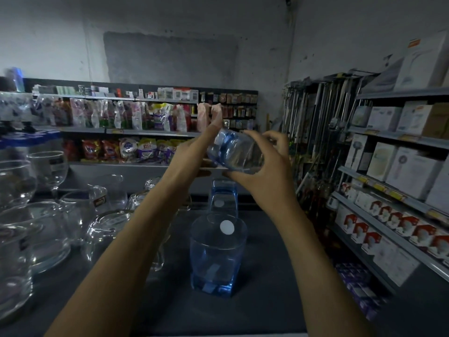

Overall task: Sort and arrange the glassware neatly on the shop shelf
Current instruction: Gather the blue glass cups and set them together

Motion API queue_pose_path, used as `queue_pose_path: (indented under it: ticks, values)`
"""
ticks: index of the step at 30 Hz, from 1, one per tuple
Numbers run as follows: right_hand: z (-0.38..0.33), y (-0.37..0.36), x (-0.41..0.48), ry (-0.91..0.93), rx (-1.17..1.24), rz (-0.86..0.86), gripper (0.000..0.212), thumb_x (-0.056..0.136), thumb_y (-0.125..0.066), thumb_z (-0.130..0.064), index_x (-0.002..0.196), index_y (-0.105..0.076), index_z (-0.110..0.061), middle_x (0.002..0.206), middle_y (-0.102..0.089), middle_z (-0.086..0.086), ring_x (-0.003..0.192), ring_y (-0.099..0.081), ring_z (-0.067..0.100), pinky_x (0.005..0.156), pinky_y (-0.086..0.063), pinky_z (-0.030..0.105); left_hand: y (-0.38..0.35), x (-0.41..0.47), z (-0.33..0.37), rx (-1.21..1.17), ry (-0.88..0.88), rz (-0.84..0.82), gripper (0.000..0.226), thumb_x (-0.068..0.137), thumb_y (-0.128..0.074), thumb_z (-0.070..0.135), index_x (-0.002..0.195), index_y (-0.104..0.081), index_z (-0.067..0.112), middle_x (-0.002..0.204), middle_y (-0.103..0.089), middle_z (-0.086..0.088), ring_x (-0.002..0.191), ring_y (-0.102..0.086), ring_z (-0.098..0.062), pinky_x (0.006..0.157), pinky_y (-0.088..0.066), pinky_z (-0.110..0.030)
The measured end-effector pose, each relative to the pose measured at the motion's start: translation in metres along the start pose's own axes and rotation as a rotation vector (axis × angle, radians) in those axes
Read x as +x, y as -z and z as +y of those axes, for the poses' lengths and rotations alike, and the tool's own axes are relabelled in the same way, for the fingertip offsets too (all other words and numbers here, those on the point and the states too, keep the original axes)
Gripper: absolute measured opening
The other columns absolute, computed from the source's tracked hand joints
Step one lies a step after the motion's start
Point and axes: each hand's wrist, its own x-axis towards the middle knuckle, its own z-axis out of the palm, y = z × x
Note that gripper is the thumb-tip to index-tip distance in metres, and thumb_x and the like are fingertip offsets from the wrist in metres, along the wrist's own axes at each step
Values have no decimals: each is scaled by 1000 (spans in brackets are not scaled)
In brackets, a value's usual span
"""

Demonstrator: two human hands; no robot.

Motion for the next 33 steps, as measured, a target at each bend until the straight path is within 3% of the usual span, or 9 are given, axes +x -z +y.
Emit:
queue_pose_path:
  ticks: [2,5,10,16,21,24,27,29,33]
  values:
    - [-6,4,0,-100,154,-30,71,68,-93,-41,131,-64,-29,125,-48,-6,101,-52,-7,83,-43,0,2,-1,4,-34,-34,-64,65,91,-54,71,134,-64,23,114,-75,0,102,-73,-15,98,-54,-40]
    - [-15,12,0,-226,393,-150,42,76,-88,-42,112,-73,-27,110,-71,-7,96,-67,-2,80,-52,15,3,-1,8,-81,-78,-134,39,101,-53,45,127,-67,20,102,-78,6,95,-74,-11,89,-53,-31]
    - [-14,28,2,-365,504,-236,30,82,-80,-45,108,-74,-31,103,-77,-13,100,-71,5,92,-54,32,13,-1,11,-86,-71,-174,47,90,-68,45,126,-66,15,113,-76,-5,103,-75,-23,95,-59,-38]
    - [-4,33,3,-407,453,-401,53,72,-86,-36,120,-65,-31,104,-78,-4,94,-73,2,87,-54,31,22,-2,9,24,-13,-195,65,66,-85,39,121,-66,9,114,-75,-10,102,-75,-25,84,-61,-34]
    - [5,32,5,-387,357,-450,62,70,-92,-23,123,-64,-36,119,-69,-5,107,-69,11,94,-58,36,23,-2,9,162,56,-245,79,48,-89,46,114,-67,8,110,-75,-10,97,-76,-23,74,-63,-30]
    - [7,33,5,-389,314,-497,68,58,-98,-27,117,-67,-41,118,-70,-4,111,-68,16,99,-55,45,23,-3,11,223,111,-276,79,46,-88,42,112,-67,2,110,-75,-11,95,-75,-22,81,-65,-37]
    - [6,34,5,-396,299,-561,66,57,-98,-23,115,-67,-35,110,-75,-4,101,-72,12,91,-56,35,26,-4,13,312,145,-323,74,43,-87,46,103,-74,5,111,-75,-12,101,-73,-24,88,-63,-45]
    - [6,33,4,-414,288,-606,64,58,-98,-21,114,-68,-32,107,-76,-4,97,-74,11,86,-56,32,27,-4,13,370,173,-356,69,47,-87,45,104,-76,8,111,-74,-10,103,-72,-23,87,-64,-42]
    - [8,30,1,-410,197,-678,68,54,-100,-28,114,-68,-32,116,-70,-1,105,-69,17,90,-57,37,25,-2,9,423,267,-387,55,70,-88,25,118,-70,7,113,-74,-7,98,-73,-19,77,-64,-28]
